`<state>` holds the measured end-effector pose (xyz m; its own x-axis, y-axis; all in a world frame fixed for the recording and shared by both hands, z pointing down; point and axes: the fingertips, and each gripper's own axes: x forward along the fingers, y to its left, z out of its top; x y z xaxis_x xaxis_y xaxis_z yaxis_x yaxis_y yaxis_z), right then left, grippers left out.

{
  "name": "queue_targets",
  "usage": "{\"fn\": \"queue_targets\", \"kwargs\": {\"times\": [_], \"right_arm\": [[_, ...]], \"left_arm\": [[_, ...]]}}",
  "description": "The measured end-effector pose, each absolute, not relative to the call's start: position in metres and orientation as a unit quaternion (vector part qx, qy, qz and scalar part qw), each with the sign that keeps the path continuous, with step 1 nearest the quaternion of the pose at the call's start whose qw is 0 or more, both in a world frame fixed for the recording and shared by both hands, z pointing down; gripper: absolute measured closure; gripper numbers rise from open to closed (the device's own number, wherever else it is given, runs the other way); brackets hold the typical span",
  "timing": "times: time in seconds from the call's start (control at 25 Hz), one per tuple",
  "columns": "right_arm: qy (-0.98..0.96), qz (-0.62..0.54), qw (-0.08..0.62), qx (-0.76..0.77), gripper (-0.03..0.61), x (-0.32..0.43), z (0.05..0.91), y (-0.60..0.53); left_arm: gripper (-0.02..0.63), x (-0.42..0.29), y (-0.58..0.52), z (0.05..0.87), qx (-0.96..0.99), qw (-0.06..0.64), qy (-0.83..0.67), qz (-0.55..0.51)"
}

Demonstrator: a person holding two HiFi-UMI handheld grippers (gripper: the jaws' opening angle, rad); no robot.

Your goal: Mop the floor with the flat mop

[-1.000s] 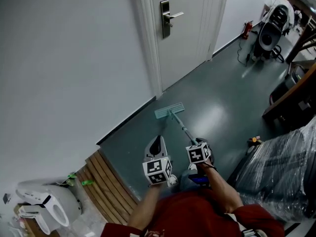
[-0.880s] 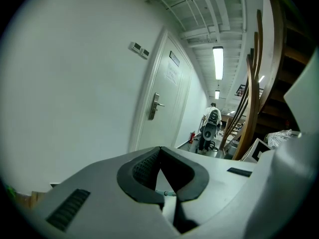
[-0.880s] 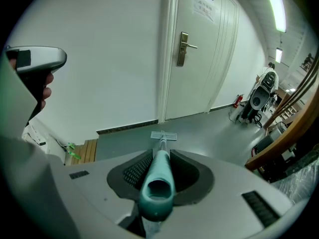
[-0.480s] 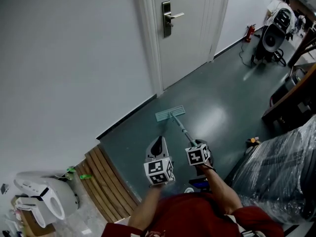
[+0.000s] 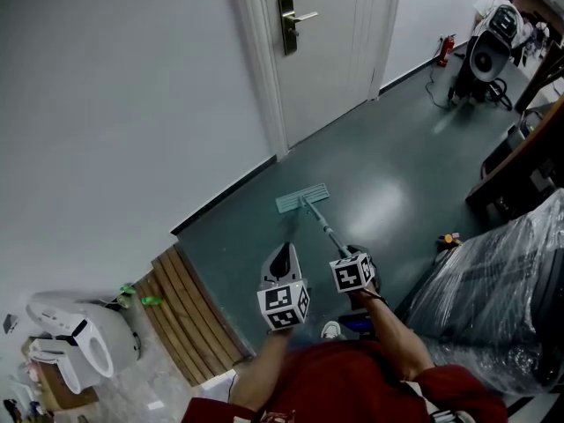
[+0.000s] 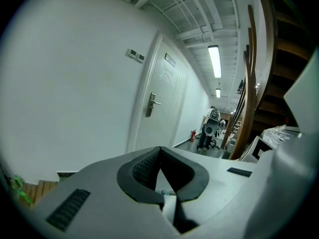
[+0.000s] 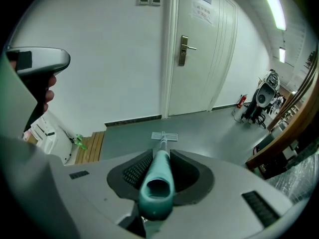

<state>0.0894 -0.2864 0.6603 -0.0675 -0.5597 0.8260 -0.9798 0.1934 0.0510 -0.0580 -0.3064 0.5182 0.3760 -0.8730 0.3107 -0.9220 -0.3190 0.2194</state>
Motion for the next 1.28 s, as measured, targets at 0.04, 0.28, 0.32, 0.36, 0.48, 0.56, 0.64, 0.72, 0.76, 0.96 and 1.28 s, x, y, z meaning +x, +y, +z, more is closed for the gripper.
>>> {"fn": "queue_targets", "kwargs": {"times": [0.04, 0.28, 0.32, 0.36, 0.48, 0.56, 0.64, 0.72, 0.76, 0.96, 1.28], "right_arm": [[-0.676, 0.280, 0.375, 0.569, 0.460, 0.091, 0.660, -0.280], [-0.680, 0.282, 0.370, 0.566, 0.460, 0.105, 0.659, -0.240], [-0.681, 0.283, 0.369, 0.566, 0.460, 0.106, 0.659, -0.233], [-0.682, 0.284, 0.367, 0.565, 0.460, 0.108, 0.659, -0.227], [-0.683, 0.287, 0.363, 0.565, 0.460, 0.117, 0.660, -0.209], [-0.683, 0.289, 0.362, 0.564, 0.460, 0.119, 0.661, -0.196], [-0.684, 0.292, 0.364, 0.561, 0.460, 0.118, 0.661, -0.183], [-0.684, 0.295, 0.366, 0.558, 0.460, 0.119, 0.661, -0.170], [-0.683, 0.297, 0.367, 0.558, 0.460, 0.120, 0.662, -0.164], [-0.680, 0.300, 0.369, 0.558, 0.460, 0.119, 0.667, -0.138], [-0.674, 0.294, 0.364, 0.571, 0.460, 0.111, 0.662, -0.110]], "left_arm": [[0.598, -0.056, -0.299, 0.518, 0.808, 0.181, -0.556, 0.068], [0.598, -0.040, -0.257, 0.515, 0.809, 0.174, -0.557, 0.073], [0.598, -0.037, -0.250, 0.514, 0.809, 0.173, -0.556, 0.074], [0.598, -0.034, -0.243, 0.514, 0.810, 0.171, -0.556, 0.076], [0.598, -0.020, -0.222, 0.515, 0.813, 0.168, -0.551, 0.082], [0.598, -0.016, -0.208, 0.516, 0.814, 0.169, -0.549, 0.086], [0.598, -0.016, -0.197, 0.514, 0.813, 0.170, -0.550, 0.089], [0.598, -0.014, -0.187, 0.513, 0.813, 0.170, -0.549, 0.090], [0.598, -0.013, -0.181, 0.513, 0.814, 0.169, -0.548, 0.090], [0.598, -0.010, -0.166, 0.510, 0.824, 0.158, -0.537, 0.091], [0.598, -0.017, -0.132, 0.510, 0.831, 0.158, -0.527, 0.076]]}}
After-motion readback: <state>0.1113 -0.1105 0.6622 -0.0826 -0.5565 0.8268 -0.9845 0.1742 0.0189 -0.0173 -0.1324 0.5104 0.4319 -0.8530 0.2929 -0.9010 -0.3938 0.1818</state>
